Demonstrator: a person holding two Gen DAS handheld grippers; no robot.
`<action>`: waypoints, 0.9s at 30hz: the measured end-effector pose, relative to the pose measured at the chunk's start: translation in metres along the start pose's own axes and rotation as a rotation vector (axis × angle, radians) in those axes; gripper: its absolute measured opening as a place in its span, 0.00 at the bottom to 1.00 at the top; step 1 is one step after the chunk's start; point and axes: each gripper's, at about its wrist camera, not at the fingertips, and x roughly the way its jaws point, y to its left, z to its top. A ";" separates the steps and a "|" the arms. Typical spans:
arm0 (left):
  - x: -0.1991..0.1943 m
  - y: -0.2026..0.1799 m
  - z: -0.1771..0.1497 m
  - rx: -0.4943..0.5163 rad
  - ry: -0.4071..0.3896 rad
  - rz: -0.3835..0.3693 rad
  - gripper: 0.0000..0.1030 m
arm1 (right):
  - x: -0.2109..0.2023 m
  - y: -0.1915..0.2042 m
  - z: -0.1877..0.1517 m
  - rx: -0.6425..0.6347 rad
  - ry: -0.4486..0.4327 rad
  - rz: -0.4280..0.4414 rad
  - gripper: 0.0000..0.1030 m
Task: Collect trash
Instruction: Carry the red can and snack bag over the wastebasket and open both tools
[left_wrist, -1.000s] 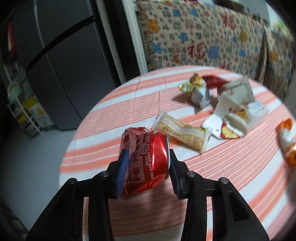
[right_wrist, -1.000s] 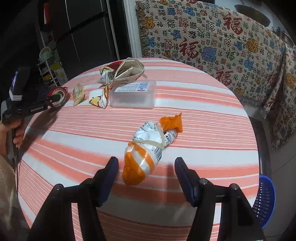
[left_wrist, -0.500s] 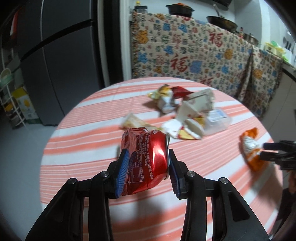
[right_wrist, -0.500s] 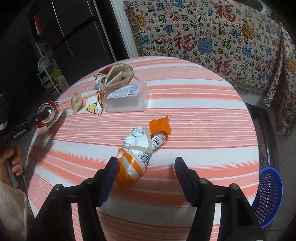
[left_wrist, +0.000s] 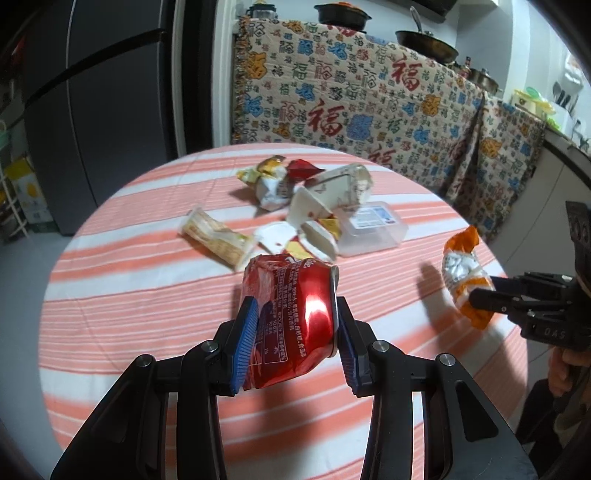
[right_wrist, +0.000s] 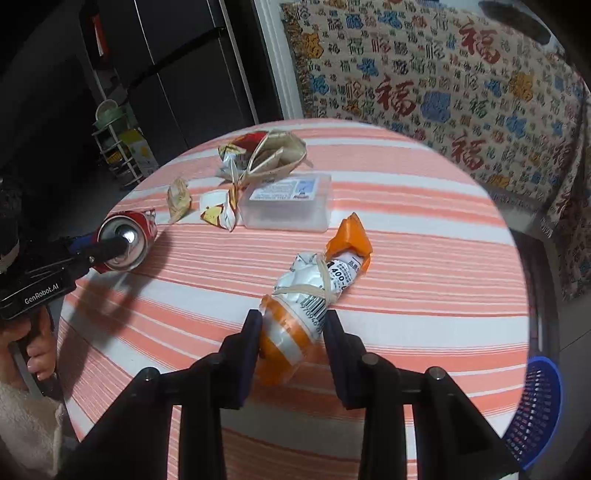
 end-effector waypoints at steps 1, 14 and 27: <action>0.000 -0.003 0.000 0.002 0.002 -0.008 0.40 | -0.005 -0.001 -0.001 0.003 -0.009 -0.002 0.33; 0.001 -0.090 0.025 0.066 -0.015 -0.148 0.40 | -0.066 -0.046 -0.013 0.030 -0.070 -0.062 0.33; 0.023 -0.265 0.056 0.199 0.010 -0.400 0.40 | -0.150 -0.176 -0.052 0.179 -0.115 -0.278 0.33</action>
